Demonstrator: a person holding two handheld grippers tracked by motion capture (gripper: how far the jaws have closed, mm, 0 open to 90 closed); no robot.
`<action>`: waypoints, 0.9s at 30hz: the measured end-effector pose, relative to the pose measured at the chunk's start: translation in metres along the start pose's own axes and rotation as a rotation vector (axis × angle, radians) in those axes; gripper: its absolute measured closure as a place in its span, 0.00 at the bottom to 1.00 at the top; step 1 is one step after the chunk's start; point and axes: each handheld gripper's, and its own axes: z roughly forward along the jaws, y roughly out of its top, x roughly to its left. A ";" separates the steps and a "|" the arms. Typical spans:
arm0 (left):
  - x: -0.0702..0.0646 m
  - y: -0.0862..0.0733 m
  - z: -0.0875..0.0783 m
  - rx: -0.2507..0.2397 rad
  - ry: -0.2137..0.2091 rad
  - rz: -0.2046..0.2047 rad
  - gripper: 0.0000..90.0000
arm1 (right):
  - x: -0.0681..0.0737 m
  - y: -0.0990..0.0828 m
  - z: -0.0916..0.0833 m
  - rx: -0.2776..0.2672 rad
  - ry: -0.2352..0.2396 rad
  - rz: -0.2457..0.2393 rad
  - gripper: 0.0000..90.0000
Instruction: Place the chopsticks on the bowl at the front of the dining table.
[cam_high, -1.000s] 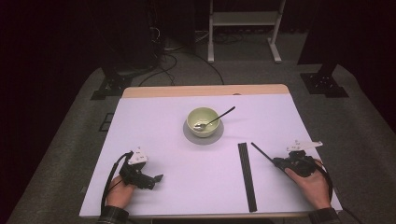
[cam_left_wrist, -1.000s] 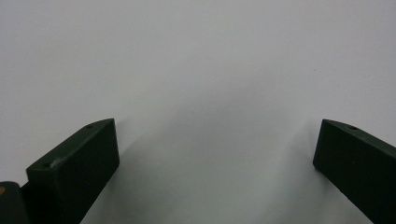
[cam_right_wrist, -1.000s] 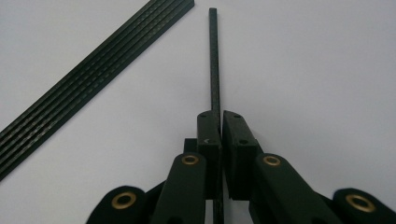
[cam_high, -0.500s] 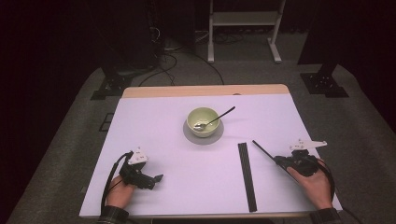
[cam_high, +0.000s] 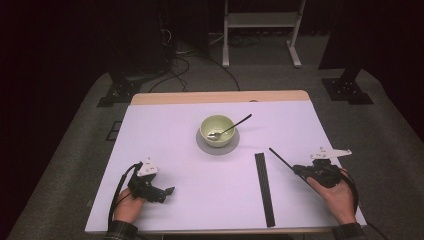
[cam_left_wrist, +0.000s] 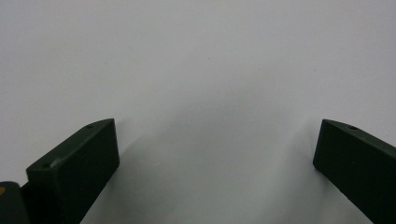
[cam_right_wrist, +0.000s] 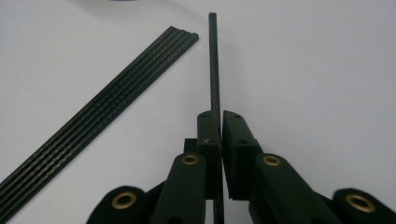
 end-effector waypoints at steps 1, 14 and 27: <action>0.000 0.000 0.000 0.000 0.000 0.000 0.00 | 0.000 0.000 0.000 -0.003 0.002 0.000 0.95; 0.000 0.000 0.000 0.000 0.000 0.000 0.00 | 0.004 0.015 0.001 -0.034 0.022 -0.014 0.95; 0.000 0.000 0.000 0.000 0.000 0.000 0.00 | 0.012 0.032 0.006 -0.058 0.047 -0.028 0.95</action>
